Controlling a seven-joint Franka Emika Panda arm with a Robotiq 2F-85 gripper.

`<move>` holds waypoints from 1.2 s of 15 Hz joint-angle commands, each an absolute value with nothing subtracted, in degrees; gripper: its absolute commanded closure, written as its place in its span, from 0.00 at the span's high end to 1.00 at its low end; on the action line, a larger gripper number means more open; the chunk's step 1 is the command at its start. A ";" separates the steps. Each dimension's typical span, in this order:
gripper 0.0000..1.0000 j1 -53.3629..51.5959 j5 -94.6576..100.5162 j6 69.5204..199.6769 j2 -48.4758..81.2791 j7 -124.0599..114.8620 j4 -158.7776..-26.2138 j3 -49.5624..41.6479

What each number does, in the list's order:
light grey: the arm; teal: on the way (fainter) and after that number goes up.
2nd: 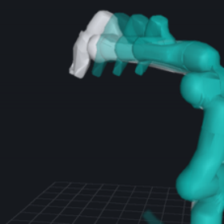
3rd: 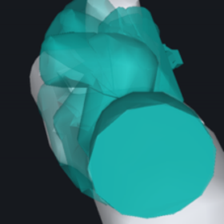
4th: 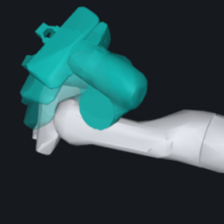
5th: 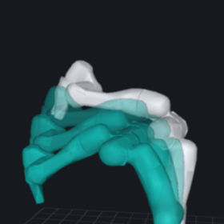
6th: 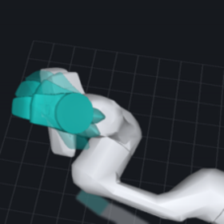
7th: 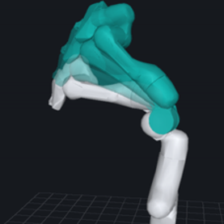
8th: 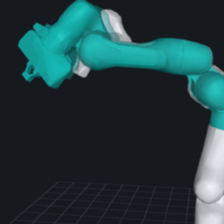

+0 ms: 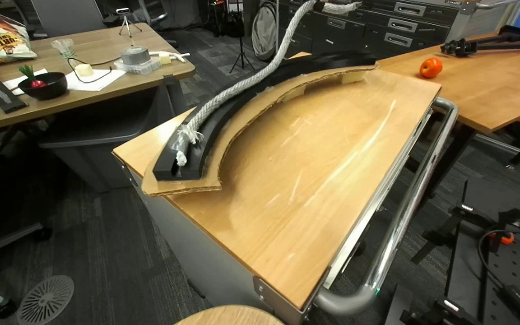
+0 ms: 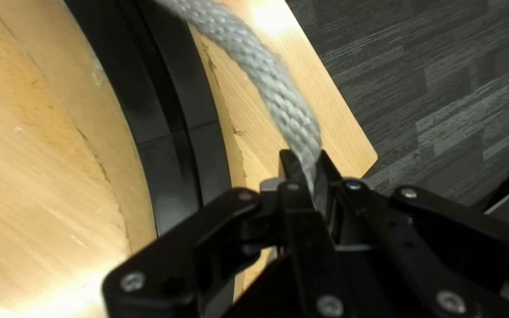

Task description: Align the rope with the black object

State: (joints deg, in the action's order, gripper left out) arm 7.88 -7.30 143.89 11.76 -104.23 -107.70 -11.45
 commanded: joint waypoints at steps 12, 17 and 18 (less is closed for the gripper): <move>0.03 8.00 -15.85 138.01 12.74 -105.26 -101.67 -9.94; 0.03 7.68 -10.94 139.31 13.78 -105.67 -101.62 -11.40; 0.03 7.61 -9.60 138.71 14.02 -105.82 -101.56 -11.72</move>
